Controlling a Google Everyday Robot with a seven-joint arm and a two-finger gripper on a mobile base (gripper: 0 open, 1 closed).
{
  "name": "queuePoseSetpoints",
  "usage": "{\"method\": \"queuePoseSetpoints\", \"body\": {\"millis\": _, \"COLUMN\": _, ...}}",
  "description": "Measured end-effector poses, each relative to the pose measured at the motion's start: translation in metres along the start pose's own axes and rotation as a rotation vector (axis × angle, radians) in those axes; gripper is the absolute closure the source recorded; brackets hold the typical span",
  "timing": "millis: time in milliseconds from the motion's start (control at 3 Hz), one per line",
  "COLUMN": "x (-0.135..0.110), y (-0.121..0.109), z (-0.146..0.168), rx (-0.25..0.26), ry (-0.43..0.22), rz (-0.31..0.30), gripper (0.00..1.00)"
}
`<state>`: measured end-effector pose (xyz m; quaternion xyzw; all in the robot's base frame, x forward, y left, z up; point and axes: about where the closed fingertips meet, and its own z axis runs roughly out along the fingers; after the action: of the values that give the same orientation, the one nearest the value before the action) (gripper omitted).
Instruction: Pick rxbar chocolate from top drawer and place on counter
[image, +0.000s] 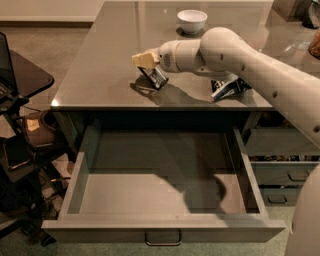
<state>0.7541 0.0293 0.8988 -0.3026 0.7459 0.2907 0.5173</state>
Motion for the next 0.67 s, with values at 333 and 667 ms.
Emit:
{"method": "queuePoseSetpoints", "body": {"millis": 333, "x": 0.0, "y": 0.0, "z": 0.0, "rx": 0.0, "ry": 0.0, "rz": 0.0, "gripper": 0.35}}
{"method": "queuePoseSetpoints", "body": {"millis": 667, "x": 0.0, "y": 0.0, "z": 0.0, "rx": 0.0, "ry": 0.0, "rz": 0.0, "gripper": 0.12}}
